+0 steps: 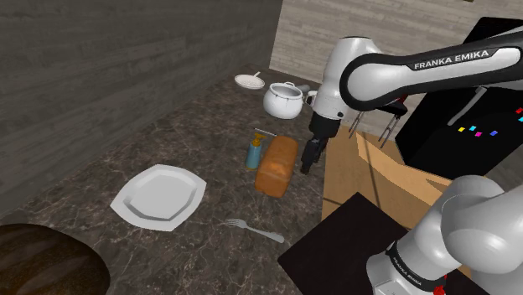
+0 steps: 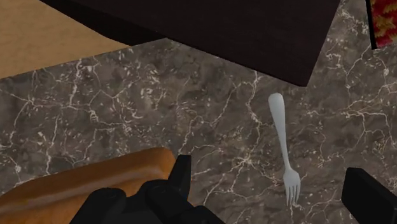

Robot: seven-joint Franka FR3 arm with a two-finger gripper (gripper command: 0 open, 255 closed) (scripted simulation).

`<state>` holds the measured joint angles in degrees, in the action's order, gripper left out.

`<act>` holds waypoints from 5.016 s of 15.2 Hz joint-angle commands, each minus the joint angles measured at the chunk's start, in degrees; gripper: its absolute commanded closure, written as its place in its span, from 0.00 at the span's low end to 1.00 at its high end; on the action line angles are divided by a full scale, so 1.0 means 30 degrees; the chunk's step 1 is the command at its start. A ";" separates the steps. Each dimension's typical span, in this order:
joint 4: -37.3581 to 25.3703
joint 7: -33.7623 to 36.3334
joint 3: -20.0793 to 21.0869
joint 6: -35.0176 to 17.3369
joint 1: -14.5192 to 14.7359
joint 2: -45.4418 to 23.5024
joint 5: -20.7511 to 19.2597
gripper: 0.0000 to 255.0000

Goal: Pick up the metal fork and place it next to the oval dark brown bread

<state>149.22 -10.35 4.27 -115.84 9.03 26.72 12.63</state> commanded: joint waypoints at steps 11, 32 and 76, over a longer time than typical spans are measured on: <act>-0.0347 -0.1261 0.1908 -0.7534 0.2047 -0.8018 0.1630 0.00; -0.1820 -0.1799 0.2862 -1.2592 0.3136 -1.4563 0.1971 0.00; -0.3760 0.1072 0.3400 -0.4776 0.3435 -0.8342 0.1288 1.00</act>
<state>139.18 -8.28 13.97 -130.16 18.93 2.74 16.67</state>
